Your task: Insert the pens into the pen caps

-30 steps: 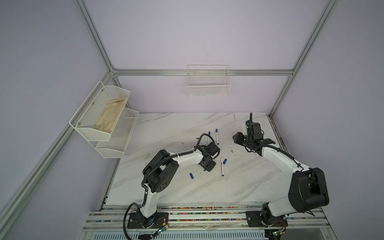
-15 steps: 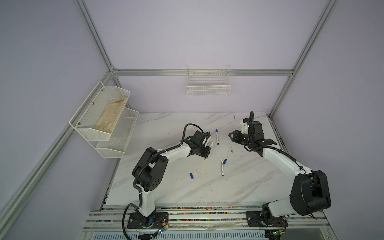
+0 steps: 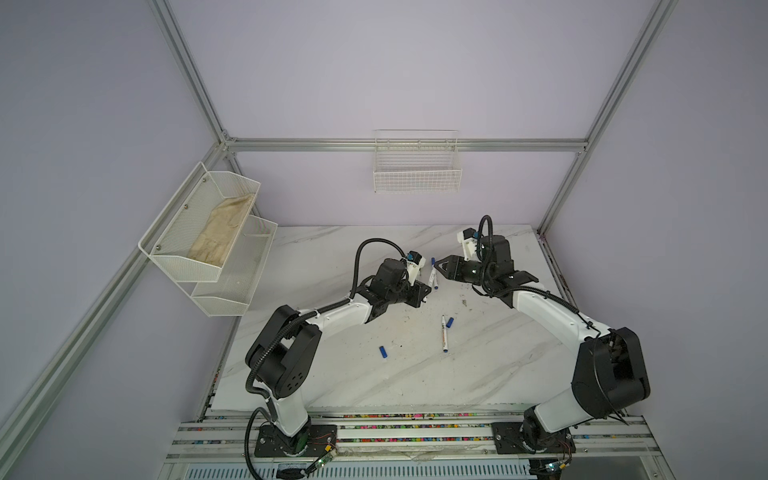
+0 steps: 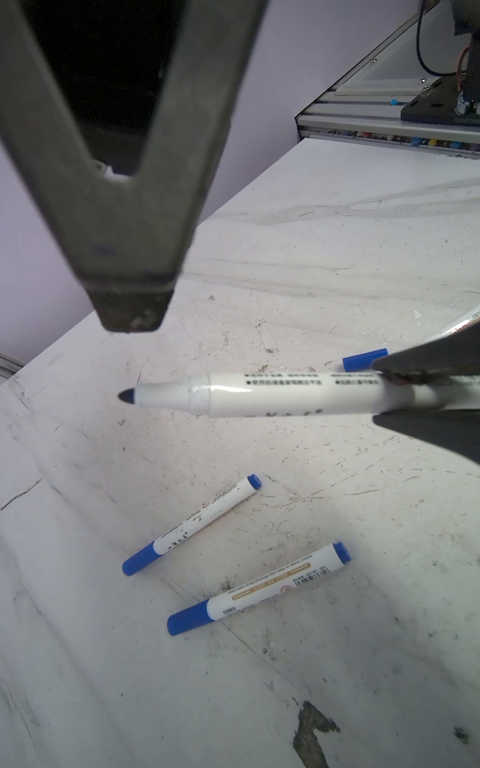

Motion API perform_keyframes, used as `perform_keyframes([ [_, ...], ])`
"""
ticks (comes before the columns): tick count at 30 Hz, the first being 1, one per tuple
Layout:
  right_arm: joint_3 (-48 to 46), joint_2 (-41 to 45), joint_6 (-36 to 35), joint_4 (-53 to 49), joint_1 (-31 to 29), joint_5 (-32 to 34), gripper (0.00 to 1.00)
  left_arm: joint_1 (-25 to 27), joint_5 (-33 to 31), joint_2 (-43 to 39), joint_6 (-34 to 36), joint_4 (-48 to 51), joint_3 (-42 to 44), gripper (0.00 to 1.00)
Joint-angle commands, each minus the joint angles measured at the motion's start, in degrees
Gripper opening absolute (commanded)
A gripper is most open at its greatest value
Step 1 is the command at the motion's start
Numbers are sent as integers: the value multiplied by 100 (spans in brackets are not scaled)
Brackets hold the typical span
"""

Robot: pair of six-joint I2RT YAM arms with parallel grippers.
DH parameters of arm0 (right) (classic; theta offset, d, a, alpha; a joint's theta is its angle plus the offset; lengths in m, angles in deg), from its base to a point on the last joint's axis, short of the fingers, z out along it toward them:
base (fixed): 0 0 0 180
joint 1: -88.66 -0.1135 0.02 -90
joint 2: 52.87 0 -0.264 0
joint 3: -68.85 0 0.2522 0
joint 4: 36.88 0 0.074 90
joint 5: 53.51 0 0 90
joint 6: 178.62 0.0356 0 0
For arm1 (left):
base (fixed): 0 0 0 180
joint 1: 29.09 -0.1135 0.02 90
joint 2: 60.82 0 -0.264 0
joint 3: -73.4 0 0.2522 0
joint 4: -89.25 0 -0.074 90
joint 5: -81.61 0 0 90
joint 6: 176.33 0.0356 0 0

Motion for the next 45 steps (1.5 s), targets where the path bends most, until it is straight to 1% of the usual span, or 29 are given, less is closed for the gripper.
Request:
perform_keyframes([
  [1,184,-108,15,67,-77,-102,42,-2,121,-356,-8,-493,265,0],
  [7,339,-369,-114,-106,-213,-157,41,-1,112,-398,-34,-617,325,0],
  [11,422,-498,-179,-206,-242,-151,38,-2,115,-400,-69,-722,331,0],
  [13,409,-492,-187,-187,-254,-129,33,-5,97,-418,-78,-757,338,0],
  [14,397,-490,-184,-182,-239,-128,30,-1,86,-424,-78,-785,351,0],
  [16,383,-480,-188,-181,-244,-93,19,-1,67,-442,-80,-814,377,0],
  [18,366,-457,-207,-169,-244,-111,12,-1,76,-433,-74,-832,373,0],
  [20,350,-418,-215,-147,-242,-135,9,-1,116,-396,-110,-834,357,0],
  [21,349,-398,-234,-133,-237,-202,8,-2,123,-370,-145,-812,341,3],
  [22,328,-380,-237,-83,-241,-272,8,-1,131,-342,-177,-774,306,12],
  [23,322,-361,-248,-91,-239,-278,7,-1,155,-307,-208,-725,266,23],
  [24,324,-339,-258,-92,-237,-293,7,-2,173,-253,-238,-677,226,32],
  [26,322,-317,-274,-91,-242,-318,6,-6,213,-171,-270,-588,135,40],
  [29,325,-283,-288,-90,-237,-340,5,3,277,-70,-298,-575,43,40],
  [36,339,-282,-301,-135,-238,-371,5,-1,419,94,-306,-740,-180,34],
  [40,319,-295,-311,-130,-235,-366,5,-4,543,204,-332,-812,-406,31],
  [45,286,-295,-300,-149,-234,-315,5,-4,647,180,-337,-981,-430,29],
])
